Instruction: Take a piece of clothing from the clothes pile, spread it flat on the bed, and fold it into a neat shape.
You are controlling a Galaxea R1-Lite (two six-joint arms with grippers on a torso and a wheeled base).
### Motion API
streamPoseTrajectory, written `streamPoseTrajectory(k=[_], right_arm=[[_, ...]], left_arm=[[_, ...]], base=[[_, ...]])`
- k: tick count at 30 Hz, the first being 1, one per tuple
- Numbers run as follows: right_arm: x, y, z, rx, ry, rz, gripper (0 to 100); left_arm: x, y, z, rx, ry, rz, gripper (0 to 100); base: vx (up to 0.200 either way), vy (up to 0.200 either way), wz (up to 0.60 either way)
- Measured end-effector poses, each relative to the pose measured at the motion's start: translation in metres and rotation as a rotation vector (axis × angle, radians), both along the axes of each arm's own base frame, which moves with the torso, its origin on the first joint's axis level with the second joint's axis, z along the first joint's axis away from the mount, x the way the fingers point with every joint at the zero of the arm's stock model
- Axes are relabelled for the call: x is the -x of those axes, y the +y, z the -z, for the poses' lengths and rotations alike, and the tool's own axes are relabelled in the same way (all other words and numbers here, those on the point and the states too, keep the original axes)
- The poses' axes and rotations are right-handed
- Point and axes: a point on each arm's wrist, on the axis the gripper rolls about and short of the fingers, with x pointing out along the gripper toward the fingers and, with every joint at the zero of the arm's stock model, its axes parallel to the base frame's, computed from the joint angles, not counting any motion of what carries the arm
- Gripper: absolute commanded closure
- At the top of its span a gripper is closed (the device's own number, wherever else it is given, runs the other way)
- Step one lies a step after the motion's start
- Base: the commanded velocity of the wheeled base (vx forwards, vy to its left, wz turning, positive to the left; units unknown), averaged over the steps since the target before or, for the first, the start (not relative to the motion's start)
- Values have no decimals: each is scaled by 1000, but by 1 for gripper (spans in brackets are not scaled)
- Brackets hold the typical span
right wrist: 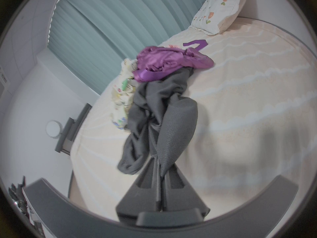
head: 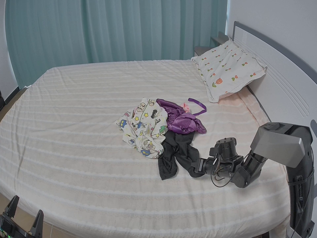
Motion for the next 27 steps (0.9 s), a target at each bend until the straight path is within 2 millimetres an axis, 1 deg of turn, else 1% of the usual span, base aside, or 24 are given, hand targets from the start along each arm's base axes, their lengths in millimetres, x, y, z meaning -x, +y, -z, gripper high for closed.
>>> streamPoseTrajectory(k=[5, 10, 14, 17, 22, 27], right_arm=[[27, -12, -28, -103, -15, -18, 100], [53, -21, -57, -190, -76, -42, 100], [66, -26, -72, -225, -119, -57, 100], [73, -28, -82, -255, -169, -70, 100], [82, -29, -100, -301, -259, -90, 100], [93, -28, -121, -340, -333, -120, 100]], left_arm=[[0, 0, 0, 1, 0, 2, 0], [0, 0, -3, 29, -25, 3, 0], [3, 0, -23, 81, -95, 23, 0], [0, -1, -37, 88, -90, 66, 0], [-18, -4, -54, 82, 25, 190, 0], [-49, -8, -66, 75, 176, 322, 0]], base=[[0, 0, 0], [0, 0, 0], [0, 0, 0], [0, 0, 0], [0, 0, 0], [0, 0, 0]])
